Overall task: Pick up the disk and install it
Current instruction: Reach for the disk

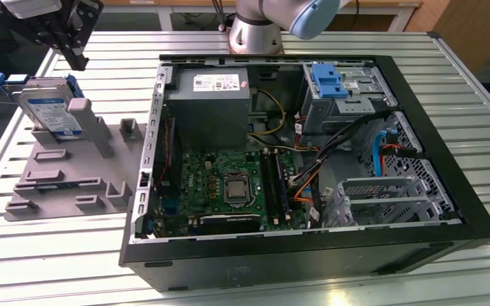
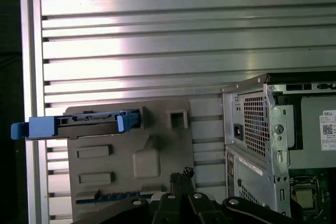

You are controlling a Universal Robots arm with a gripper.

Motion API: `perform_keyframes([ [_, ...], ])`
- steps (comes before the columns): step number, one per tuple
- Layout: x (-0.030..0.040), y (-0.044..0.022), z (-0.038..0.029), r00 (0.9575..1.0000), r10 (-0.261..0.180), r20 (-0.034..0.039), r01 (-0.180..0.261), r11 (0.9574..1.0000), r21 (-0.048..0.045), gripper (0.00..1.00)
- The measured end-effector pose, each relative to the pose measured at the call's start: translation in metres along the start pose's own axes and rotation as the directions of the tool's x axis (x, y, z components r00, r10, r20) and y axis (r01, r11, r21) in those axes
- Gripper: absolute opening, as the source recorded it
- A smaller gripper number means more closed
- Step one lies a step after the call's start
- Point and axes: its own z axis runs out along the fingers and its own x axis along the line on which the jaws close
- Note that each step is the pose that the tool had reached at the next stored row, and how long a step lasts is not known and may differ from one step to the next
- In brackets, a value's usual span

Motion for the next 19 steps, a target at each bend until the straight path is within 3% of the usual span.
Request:
perform_keyframes([
  [19, 0.0090, -0.0002, 0.0005, 1.0000, 0.000, 0.0000, 0.000, 1.0000, 0.0000, 0.11],
])
